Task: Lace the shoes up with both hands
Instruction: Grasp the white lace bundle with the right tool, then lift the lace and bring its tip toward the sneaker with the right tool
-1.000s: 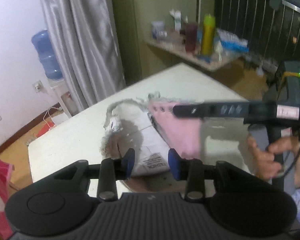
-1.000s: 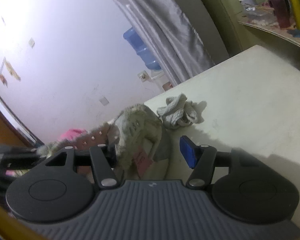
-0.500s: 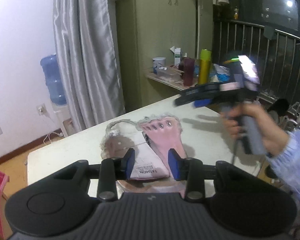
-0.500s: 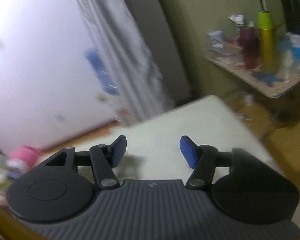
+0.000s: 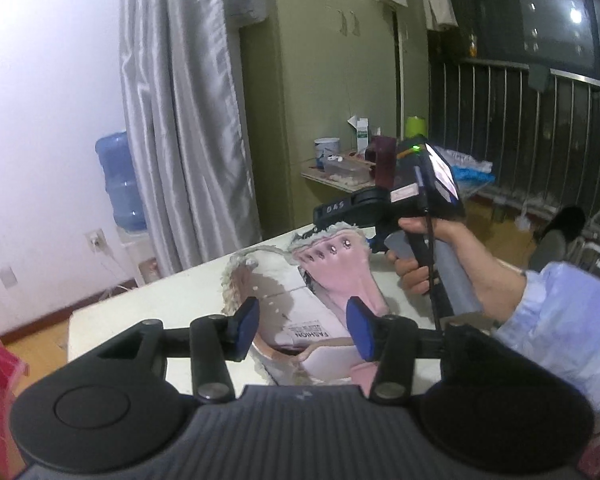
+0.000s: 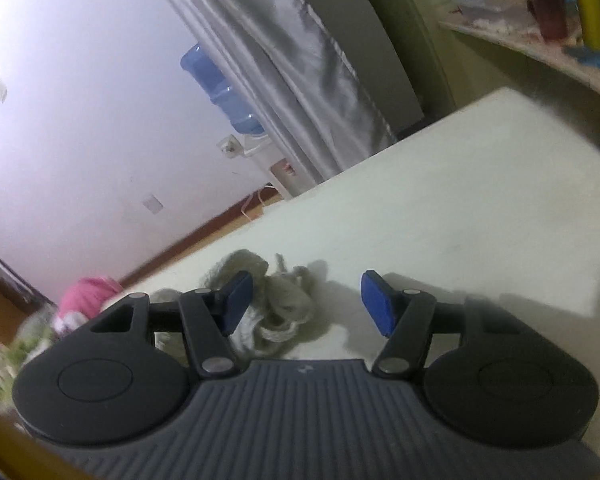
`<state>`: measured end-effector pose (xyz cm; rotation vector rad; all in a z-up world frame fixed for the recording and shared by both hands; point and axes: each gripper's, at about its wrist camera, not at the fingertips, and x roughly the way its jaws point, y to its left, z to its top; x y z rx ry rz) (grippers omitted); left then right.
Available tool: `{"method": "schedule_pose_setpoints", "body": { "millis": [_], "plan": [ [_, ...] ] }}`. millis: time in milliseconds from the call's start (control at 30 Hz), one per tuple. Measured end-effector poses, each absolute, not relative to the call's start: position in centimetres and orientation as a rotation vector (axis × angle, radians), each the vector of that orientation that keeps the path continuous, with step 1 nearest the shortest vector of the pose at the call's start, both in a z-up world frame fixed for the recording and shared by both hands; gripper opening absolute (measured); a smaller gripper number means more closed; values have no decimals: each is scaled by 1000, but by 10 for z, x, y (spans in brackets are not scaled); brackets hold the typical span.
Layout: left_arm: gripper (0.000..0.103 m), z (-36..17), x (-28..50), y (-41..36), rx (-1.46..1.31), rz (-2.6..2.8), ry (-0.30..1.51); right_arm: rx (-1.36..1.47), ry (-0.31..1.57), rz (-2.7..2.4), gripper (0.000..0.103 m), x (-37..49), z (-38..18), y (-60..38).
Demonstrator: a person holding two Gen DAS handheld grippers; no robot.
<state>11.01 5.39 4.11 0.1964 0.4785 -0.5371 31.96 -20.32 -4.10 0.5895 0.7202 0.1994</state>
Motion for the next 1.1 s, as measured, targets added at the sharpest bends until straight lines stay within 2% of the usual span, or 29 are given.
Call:
{"method": "schedule_pose_setpoints", "body": {
  "millis": [133, 267, 300, 333, 367, 433, 600, 867, 1100],
  "plan": [
    [51, 39, 113, 66, 145, -554, 499, 615, 666, 283, 60, 315, -37, -204],
    [52, 37, 113, 71, 120, -561, 504, 538, 695, 259, 60, 318, -39, -190],
    [53, 37, 113, 73, 118, -561, 504, 549, 702, 249, 51, 320, -42, -189],
    [53, 36, 112, 74, 116, -560, 504, 548, 700, 239, 28, 320, -43, -188],
    [54, 36, 111, 76, 111, -558, 503, 532, 713, 222, 15, 322, -44, -187],
    [54, 38, 109, 78, 100, -554, 503, 514, 706, 202, 9, 318, -44, -186],
    [57, 42, 100, 80, 110, -541, 513, 423, 606, 148, 8, 294, -33, -199],
    [57, 43, 72, 72, 144, -575, 512, 360, 571, 299, 9, 237, 6, -233],
    [57, 53, 51, 65, 157, -597, 475, 204, 692, 257, 12, 190, -5, -247]
  ]
}}
